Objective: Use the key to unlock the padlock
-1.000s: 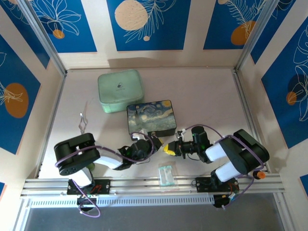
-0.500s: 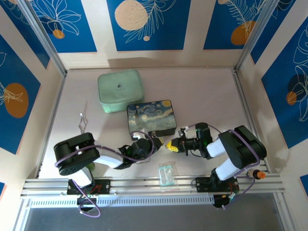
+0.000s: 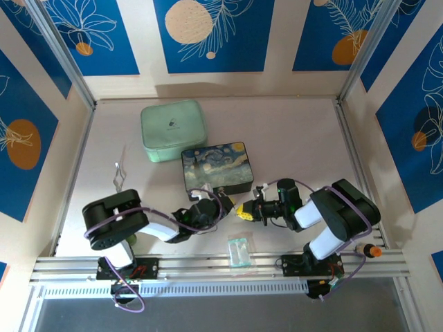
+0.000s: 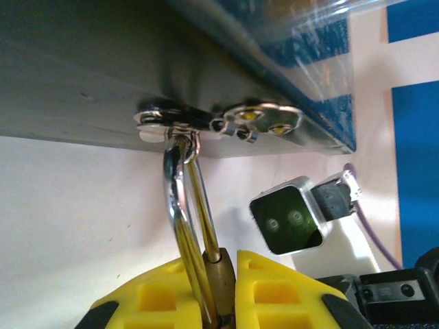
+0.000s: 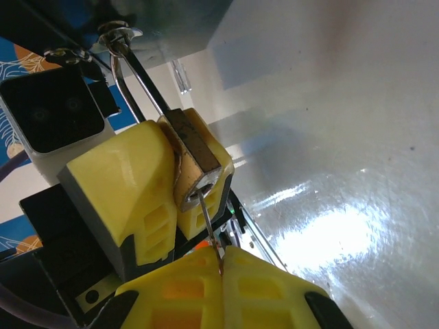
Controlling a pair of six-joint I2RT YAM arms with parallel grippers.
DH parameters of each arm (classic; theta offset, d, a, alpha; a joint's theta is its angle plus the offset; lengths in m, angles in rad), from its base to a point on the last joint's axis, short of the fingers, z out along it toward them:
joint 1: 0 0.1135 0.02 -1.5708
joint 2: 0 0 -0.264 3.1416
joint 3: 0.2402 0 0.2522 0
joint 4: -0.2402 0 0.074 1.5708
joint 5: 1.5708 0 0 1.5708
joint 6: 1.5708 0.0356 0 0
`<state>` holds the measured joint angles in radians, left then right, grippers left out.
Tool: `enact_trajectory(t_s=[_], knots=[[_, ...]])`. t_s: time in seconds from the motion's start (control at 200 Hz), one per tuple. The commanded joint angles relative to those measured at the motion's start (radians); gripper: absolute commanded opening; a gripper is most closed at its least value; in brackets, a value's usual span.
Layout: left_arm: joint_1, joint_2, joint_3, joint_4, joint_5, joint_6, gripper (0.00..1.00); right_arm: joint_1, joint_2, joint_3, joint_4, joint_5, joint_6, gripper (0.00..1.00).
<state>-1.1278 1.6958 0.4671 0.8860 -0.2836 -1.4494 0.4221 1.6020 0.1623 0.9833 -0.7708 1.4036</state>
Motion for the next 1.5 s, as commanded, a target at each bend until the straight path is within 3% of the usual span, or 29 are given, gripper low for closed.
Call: enact_trajectory(t_s=[0.0, 0.215, 0.435, 0.905, 1.496], knots=[[-0.017, 0.03, 0.0, 0.181, 0.132, -0.136, 0.0, -0.016, 0.07, 0.009, 0.128, 0.055, 0.049, 0.0], [-0.02, 0.007, 0.003, 0.158, 0.153, -0.118, 0.0, -0.042, 0.215, 0.026, 0.303, 0.021, 0.104, 0.0], [-0.02, -0.025, 0.002, 0.098, 0.145, -0.096, 0.0, -0.088, 0.251, 0.03, 0.31, -0.027, 0.081, 0.0], [-0.021, 0.021, 0.002, 0.24, 0.162, -0.087, 0.0, -0.13, 0.399, 0.058, 0.419, -0.131, 0.184, 0.0], [-0.027, 0.029, 0.046, 0.186, 0.184, -0.069, 0.0, -0.126, 0.369, 0.08, 0.419, -0.102, 0.187, 0.0]])
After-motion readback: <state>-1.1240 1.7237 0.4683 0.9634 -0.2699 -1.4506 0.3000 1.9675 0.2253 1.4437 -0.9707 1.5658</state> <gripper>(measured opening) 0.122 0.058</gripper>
